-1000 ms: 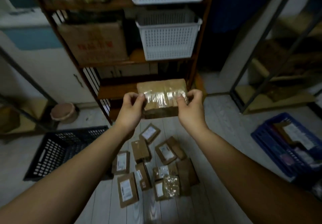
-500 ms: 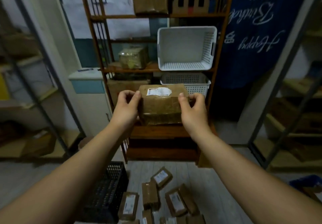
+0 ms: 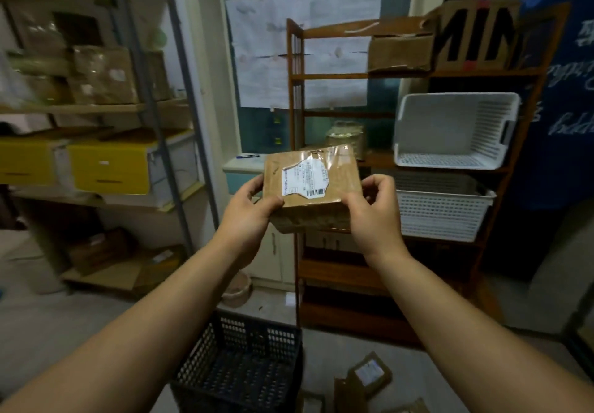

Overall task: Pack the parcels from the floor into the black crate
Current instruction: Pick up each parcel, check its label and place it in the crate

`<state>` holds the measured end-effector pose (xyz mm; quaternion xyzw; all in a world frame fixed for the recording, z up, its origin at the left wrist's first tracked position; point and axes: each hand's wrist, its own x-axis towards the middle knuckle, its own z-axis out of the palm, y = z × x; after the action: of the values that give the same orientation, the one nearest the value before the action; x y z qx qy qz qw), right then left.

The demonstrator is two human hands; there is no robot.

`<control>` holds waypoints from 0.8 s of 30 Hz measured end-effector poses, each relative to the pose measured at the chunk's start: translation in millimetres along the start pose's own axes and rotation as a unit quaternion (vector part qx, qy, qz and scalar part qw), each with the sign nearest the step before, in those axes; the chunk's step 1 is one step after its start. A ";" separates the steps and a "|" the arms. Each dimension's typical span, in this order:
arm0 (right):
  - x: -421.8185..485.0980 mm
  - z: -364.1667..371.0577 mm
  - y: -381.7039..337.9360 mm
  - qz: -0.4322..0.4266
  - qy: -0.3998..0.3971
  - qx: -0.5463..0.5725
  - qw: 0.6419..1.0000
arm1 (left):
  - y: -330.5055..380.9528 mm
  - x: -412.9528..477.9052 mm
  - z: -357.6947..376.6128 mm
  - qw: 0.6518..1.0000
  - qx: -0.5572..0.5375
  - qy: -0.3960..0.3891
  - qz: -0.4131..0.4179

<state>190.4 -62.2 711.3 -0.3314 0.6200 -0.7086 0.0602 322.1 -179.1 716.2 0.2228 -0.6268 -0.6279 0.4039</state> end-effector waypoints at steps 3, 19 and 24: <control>-11.1 58.0 -2.2 -0.003 -0.009 0.031 0.999 | 6.6 9.0 -59.8 1.000 0.006 0.007 -0.004; 29.3 243.5 57.7 0.016 -0.072 0.015 0.997 | -22.0 111.6 -219.1 0.999 0.037 0.024 -0.004; 80.9 289.9 91.0 0.016 -0.069 0.032 0.997 | -33.1 178.4 -243.5 0.998 0.053 0.011 -0.016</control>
<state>256.1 -365.9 663.1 -0.3675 0.5967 -0.7023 0.1252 403.5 -470.9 696.6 0.2608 -0.6513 -0.5976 0.3881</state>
